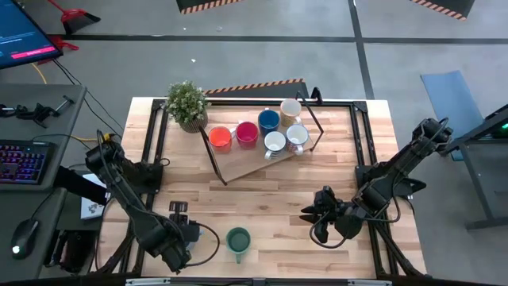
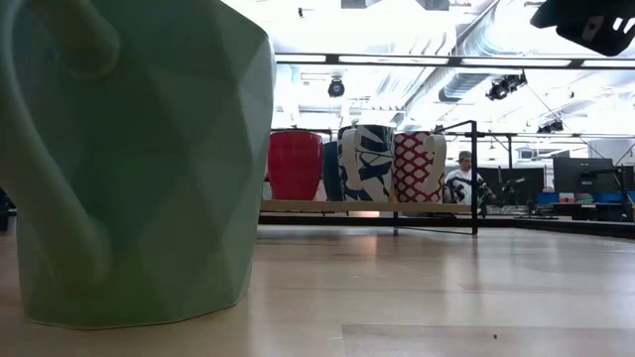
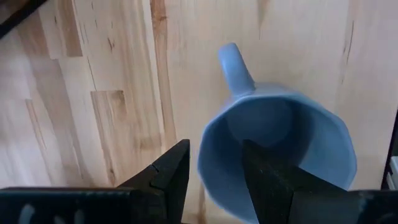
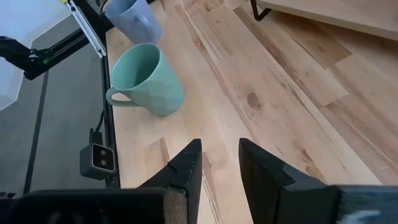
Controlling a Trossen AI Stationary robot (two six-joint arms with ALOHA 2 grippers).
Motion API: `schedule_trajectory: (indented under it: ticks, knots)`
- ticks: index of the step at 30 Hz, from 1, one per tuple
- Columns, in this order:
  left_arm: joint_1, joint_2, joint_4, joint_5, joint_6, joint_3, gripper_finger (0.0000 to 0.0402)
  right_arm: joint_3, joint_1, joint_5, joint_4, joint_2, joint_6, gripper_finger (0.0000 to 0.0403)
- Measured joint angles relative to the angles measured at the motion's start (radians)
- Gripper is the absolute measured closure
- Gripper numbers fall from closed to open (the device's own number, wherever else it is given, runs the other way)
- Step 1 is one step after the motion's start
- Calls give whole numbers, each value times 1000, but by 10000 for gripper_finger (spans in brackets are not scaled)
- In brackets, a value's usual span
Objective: Place coffee mugs
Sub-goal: Put the purple mug on the shelf
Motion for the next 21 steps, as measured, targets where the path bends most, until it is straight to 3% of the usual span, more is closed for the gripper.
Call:
schedule_trajectory:
  ticks: [15, 21]
  knots:
    - [28, 14, 15, 3, 123, -1, 268, 0, 0, -4, 7, 0, 1, 316]
    - [25, 13, 75, 34, 121, -80, 268, 0, 0, -4, 12, 0, 1, 316]
